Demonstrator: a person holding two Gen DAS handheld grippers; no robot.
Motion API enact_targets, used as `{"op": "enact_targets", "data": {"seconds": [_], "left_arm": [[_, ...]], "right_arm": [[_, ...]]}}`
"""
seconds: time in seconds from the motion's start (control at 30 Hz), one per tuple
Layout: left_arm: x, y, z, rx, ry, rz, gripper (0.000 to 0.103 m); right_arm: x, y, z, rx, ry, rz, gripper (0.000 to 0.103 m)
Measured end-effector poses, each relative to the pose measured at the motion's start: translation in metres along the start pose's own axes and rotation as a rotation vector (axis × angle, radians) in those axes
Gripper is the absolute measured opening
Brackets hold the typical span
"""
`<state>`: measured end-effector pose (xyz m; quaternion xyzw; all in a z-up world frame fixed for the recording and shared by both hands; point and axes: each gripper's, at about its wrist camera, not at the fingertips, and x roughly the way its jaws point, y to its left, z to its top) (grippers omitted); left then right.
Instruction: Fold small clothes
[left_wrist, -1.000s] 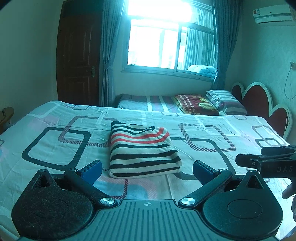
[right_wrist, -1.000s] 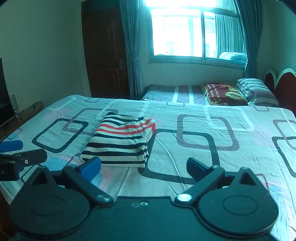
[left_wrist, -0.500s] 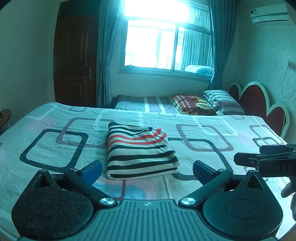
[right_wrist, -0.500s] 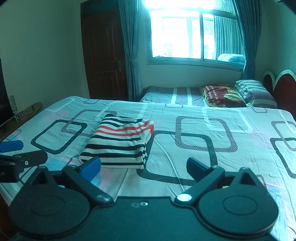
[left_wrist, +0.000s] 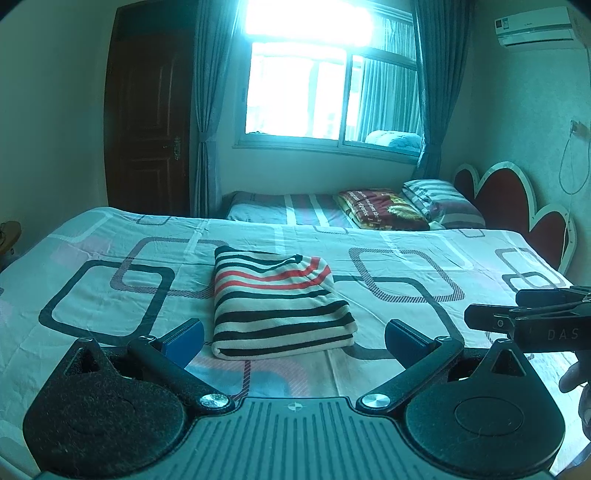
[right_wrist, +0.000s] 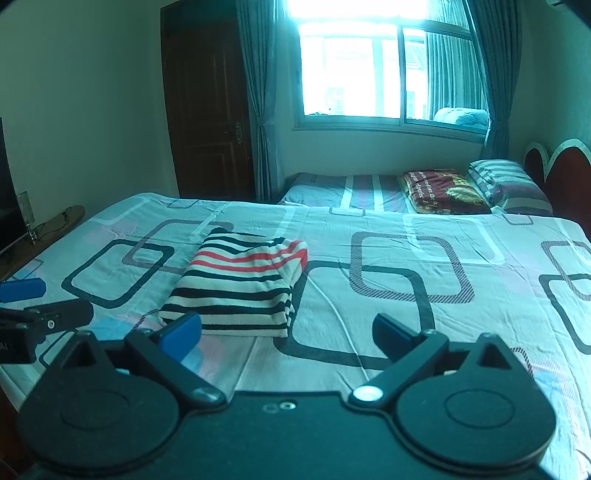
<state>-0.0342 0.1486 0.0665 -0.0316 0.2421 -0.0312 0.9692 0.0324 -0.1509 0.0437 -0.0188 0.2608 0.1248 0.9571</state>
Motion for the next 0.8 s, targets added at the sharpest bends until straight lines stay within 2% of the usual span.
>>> {"op": "enact_targets", "data": {"seconds": [0.8], "left_arm": [[-0.004,-0.0036,-0.0054,0.002,-0.047,0.005,0.103]], "right_arm": [[0.0022,0.0029,-0.0013,0.001,-0.006,0.0,0.099]]}}
